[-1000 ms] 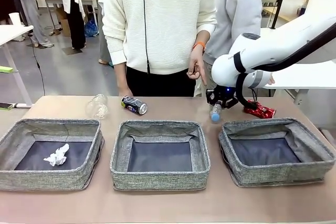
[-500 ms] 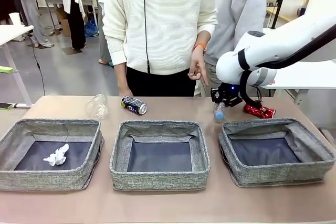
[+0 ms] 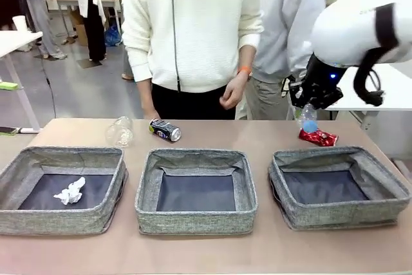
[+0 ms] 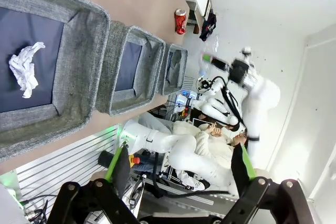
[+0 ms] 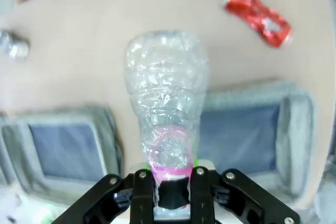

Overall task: Sort the waste into the appropriate baskets.
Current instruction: Pick up the waste item pointed out by the person.

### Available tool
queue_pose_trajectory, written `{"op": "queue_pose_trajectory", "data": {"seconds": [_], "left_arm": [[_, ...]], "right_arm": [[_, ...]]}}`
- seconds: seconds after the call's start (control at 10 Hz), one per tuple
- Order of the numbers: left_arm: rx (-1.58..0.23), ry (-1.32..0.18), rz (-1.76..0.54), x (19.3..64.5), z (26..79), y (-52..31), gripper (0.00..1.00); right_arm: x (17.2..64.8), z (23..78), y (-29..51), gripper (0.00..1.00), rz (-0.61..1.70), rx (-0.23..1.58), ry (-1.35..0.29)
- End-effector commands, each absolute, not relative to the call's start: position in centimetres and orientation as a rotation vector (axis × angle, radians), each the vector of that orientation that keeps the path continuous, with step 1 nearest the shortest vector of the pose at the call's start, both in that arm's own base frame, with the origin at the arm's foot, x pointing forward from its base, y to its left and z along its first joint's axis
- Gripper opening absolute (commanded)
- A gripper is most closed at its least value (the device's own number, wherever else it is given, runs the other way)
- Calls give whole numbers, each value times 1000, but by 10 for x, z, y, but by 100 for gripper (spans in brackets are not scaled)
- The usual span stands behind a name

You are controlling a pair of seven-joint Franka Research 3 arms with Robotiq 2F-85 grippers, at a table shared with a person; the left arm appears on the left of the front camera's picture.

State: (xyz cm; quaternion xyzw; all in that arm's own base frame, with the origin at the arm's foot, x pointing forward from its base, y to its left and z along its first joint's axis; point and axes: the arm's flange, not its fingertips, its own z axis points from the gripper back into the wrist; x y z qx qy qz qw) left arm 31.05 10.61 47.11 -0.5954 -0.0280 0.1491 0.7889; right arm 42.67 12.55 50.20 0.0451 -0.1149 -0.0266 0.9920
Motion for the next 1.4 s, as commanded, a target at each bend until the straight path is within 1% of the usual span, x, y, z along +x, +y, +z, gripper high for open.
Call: {"op": "queue_pose_trajectory", "data": {"seconds": [0.0, 0.1, 0.2, 0.4, 0.5, 0.6, 0.7, 0.8, 0.9, 1.0, 1.1, 1.2, 1.3], "left_arm": [[-1294, -61, 316, 309, 473, 106, 100], [-1294, -61, 316, 309, 473, 106, 100], [-1294, -61, 316, 309, 473, 106, 100], [-1294, -61, 316, 309, 473, 106, 100], [-1294, -61, 316, 309, 473, 106, 100], [-1294, -61, 316, 309, 473, 106, 100], [-1294, -61, 316, 309, 473, 106, 100], [-1294, -61, 316, 309, 473, 106, 100], [-1294, -61, 316, 309, 473, 106, 100], [-1294, -61, 316, 309, 473, 106, 100], [-1294, -61, 316, 309, 473, 106, 100], [-1294, -61, 316, 309, 473, 106, 100], [-1294, -61, 316, 309, 473, 106, 100]], "right_arm": [[361, 501, 123, 3, 69, 115, -259], [353, 484, 113, 3, 98, 169, -255], [380, 511, 129, 3, 10, 73, -241], [380, 511, 129, 3, 10, 73, -241], [354, 505, 125, 23, 46, 85, -247], [359, 519, 170, 23, 92, 122, -270], [356, 551, 215, 23, 132, 120, -242], [345, 585, 256, 23, 119, 128, -200], [329, 615, 300, 23, 49, 89, -155], [312, 631, 331, 23, 58, 47, -112], [297, 645, 352, 23, 96, 46, -77], [286, 661, 364, 23, 47, 5, -116], [280, 675, 367, 23, -7, 2, -130]]}}
